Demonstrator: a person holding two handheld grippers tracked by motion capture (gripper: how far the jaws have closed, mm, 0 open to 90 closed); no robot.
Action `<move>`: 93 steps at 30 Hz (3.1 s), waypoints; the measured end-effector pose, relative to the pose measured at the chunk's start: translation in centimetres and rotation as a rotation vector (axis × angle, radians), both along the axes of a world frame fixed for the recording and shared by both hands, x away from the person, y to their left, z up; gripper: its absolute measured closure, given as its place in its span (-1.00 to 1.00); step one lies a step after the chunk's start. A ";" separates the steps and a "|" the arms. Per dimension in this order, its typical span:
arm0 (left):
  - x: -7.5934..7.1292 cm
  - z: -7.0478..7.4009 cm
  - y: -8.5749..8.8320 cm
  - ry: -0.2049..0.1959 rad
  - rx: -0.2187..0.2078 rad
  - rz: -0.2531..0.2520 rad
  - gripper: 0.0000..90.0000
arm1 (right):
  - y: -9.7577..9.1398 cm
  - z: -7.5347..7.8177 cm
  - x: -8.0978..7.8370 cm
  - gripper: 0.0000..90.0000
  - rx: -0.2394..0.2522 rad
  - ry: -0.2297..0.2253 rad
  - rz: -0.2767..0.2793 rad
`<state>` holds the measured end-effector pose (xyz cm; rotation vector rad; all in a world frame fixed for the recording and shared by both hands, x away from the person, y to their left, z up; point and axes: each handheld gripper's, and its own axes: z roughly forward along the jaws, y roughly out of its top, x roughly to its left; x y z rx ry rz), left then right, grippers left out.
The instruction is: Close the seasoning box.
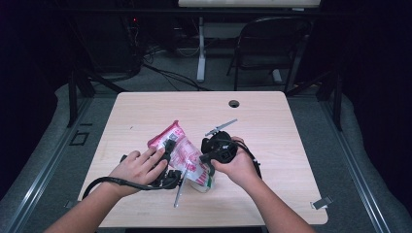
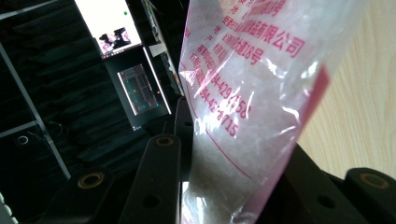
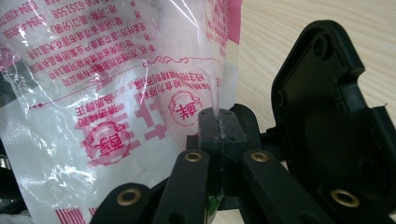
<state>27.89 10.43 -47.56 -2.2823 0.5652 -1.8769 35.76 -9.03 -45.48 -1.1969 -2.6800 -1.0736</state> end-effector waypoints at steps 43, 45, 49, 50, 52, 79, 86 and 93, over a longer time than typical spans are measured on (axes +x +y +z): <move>-0.2 0.5 -0.3 -0.029 0.051 -0.018 0.68 | 0.0 0.1 -0.1 1.00 0.005 -0.003 0.000; -0.1 0.5 -0.4 -0.032 0.052 -0.022 0.68 | 0.0 0.1 -0.1 1.00 0.007 0.000 0.001; -0.1 0.5 -0.5 -0.030 0.051 -0.025 0.68 | -0.1 0.1 -0.1 1.00 0.001 -0.002 -0.002; -0.1 0.5 -0.6 -0.030 0.052 -0.025 0.68 | -0.1 0.0 -0.1 1.00 0.001 -0.002 -0.003; -0.1 0.5 -0.6 -0.030 0.054 -0.024 0.68 | -0.2 0.0 -0.1 1.00 0.001 -0.002 -0.003; -0.1 0.2 -0.7 -0.017 0.043 -0.027 0.69 | -0.3 -0.3 0.0 1.00 0.002 0.006 -0.002; -0.1 0.4 -0.6 -0.010 0.030 -0.022 0.69 | -0.3 -0.2 -0.1 1.00 0.008 0.005 -0.008; -0.1 0.7 -0.7 0.004 0.028 -0.015 0.69 | -0.4 0.0 -0.1 1.00 0.008 0.003 -0.007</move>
